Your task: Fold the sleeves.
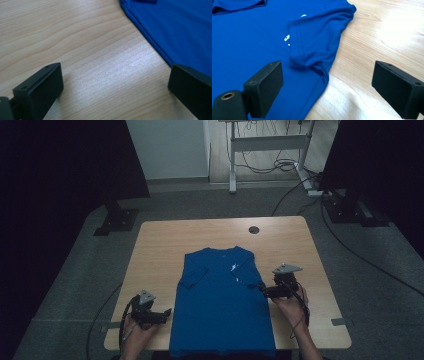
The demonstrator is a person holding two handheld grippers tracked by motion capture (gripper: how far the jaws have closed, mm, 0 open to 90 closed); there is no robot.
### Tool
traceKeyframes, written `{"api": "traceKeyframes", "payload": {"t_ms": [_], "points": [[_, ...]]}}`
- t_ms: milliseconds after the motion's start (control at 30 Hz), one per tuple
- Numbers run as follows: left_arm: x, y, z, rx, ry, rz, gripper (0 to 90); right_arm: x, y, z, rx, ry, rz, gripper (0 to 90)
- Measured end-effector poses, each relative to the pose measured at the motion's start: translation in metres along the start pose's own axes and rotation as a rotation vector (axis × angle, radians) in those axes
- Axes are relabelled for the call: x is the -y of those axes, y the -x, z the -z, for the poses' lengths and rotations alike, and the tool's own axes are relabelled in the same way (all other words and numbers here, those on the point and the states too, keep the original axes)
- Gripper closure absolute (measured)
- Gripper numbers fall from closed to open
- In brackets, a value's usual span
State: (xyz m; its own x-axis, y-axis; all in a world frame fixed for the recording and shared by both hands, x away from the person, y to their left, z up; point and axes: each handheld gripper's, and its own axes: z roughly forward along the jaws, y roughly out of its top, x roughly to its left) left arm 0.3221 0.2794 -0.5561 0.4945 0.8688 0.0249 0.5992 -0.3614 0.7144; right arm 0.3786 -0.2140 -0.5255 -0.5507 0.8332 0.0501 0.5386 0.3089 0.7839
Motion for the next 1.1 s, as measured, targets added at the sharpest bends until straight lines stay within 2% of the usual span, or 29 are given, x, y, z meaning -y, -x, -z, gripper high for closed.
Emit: {"api": "traceKeyframes", "payload": {"t_ms": [667, 1100], "points": [[0.0, 0.0, 0.0, 0.0, 0.0, 0.0, 0.1, 0.043, 0.017, 0.034, 0.053, -0.008, -0.039, 10.2], [0.0, 0.001, 0.0, -0.003, 0.001, 0.004, 0.0, 0.076, 0.021, 0.041, 0.075, -0.082, -0.059, 9.6]]}}
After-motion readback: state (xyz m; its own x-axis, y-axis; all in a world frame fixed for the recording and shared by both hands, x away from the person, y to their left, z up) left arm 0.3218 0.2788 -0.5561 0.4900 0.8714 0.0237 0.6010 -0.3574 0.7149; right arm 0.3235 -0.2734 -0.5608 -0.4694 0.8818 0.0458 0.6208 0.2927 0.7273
